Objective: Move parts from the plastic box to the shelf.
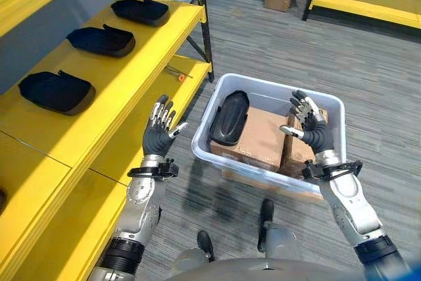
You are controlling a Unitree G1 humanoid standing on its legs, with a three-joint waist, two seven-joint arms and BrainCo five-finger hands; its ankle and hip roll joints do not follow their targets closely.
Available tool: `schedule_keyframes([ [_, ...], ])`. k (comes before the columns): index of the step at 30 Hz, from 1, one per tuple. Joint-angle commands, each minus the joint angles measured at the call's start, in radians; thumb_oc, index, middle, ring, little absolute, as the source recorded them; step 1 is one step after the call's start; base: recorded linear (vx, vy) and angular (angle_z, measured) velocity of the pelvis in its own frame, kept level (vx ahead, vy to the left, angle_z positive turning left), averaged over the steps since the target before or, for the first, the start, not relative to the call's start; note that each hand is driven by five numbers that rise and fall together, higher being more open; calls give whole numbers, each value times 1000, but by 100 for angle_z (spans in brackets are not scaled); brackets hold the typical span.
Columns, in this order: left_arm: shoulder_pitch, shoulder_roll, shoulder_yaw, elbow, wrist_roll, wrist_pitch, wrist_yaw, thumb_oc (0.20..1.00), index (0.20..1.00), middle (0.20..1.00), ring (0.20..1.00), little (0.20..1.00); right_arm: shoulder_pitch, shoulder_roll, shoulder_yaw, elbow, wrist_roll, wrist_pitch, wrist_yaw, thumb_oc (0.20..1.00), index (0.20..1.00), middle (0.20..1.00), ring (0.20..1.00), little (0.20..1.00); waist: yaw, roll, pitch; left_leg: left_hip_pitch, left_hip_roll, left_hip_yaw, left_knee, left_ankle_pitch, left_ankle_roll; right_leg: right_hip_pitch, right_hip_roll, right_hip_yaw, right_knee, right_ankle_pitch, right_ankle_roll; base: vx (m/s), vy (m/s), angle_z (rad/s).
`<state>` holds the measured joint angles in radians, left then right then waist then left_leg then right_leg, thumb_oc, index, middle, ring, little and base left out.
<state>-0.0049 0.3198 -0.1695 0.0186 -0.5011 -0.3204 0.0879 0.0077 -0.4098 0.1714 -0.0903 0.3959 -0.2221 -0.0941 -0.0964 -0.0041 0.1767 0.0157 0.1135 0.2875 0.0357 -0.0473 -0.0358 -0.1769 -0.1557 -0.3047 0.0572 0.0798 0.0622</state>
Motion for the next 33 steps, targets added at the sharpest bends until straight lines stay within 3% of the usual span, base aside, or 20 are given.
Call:
schedule_keyframes([
  [1,-29,18,11,-46,-15,-46,3,1000,1000,1000,1000,1000,-28,-3,-23,-41,15,-68,-31,1000,1000,1000,1000,1000,-22,-28,5,-88,30,-40,405,-63,-24,33,23,22,18,-48,-15,122,-205,-14],
  [2,-32,13,3,-53,-18,-44,11,1000,1000,1000,1000,1000,-26,-14,-26,-41,13,-69,-35,1000,1000,1000,1000,1000,15,-51,64,-218,-1,-146,610,11,-52,69,35,46,16,-79,-48,110,-140,-30],
  [3,-31,11,1,-53,-21,-44,9,1000,1000,1000,1000,1000,-22,-16,-29,-39,11,-68,-37,1000,1000,1000,1000,1000,14,-57,68,-245,26,-148,568,6,-44,76,28,44,13,-80,-40,150,-24,-60],
  [4,-30,9,1,-49,-23,-41,10,1000,1000,1000,1000,1000,-21,-14,-29,-28,12,-66,-41,1000,1000,1000,1000,1000,15,-65,68,-266,69,-151,493,9,-38,84,17,49,8,-80,-26,257,271,-39],
  [5,-29,10,10,-49,-28,-45,24,1000,1000,1000,1000,1000,-33,-13,-27,-15,13,-65,-58,1000,1000,1000,1000,1000,25,-70,62,-255,172,-146,265,68,-45,101,-6,70,1,-84,9,298,357,-24],
  [7,-33,4,18,-41,-20,-50,47,1000,1000,1000,1000,1000,-51,-16,-14,1,3,-62,-71,1000,1000,1000,1000,1000,50,-53,61,-225,224,-169,37,218,-85,114,-14,111,0,-91,31,290,407,-19],
  [8,-33,-6,23,-31,-21,-60,63,1000,1000,1000,1000,1000,-58,-13,-16,7,1,-65,-79,1000,1000,1000,1000,1000,64,-42,58,-220,235,-210,-17,253,-98,124,-26,131,7,-97,45,279,339,-55],
  [9,-26,-10,27,-30,-25,-63,59,1000,1000,1000,1000,1000,-51,-7,-17,11,12,-64,-73,1000,1000,1000,1000,1000,66,-43,54,-198,226,-226,54,174,-97,127,-42,149,16,-103,49,294,289,-89],
  [10,-27,-9,25,-30,-34,-53,49,1000,1000,1000,1000,1000,-47,6,-17,18,33,-59,-69,1000,1000,1000,1000,1000,73,-39,47,-189,203,-239,79,144,-104,140,-53,159,14,-96,56,232,274,-96],
  [12,-35,-1,21,-32,-39,-53,39,1000,1000,1000,1000,1000,-47,11,-31,10,43,-60,-61,1000,1000,1000,1000,1000,53,-27,34,-167,168,-170,51,128,-104,151,-79,155,7,-69,76,215,337,-118],
  [16,-56,37,37,-32,-21,-62,63,1000,1000,1000,1000,1000,-58,35,-16,28,51,-47,-59,1000,1000,1000,1000,1000,62,-57,32,-143,106,-106,63,79,-73,140,-149,174,-20,2,117,116,285,-44],
  [23,-68,49,47,-23,-3,-59,83,1000,1000,1000,1000,1000,-66,42,-10,33,67,-39,-52,1000,1000,1000,1000,1000,59,-95,22,-179,77,-87,83,52,-49,115,-178,169,-47,56,137,17,93,-8],
  [33,-143,57,-8,-9,64,-48,103,1000,1000,1000,1000,1000,-60,25,2,-34,78,-49,-34,1000,1000,1000,1000,1000,34,-115,37,-203,91,-73,76,59,-54,70,-163,175,-55,48,136,-3,-6,-6],
])
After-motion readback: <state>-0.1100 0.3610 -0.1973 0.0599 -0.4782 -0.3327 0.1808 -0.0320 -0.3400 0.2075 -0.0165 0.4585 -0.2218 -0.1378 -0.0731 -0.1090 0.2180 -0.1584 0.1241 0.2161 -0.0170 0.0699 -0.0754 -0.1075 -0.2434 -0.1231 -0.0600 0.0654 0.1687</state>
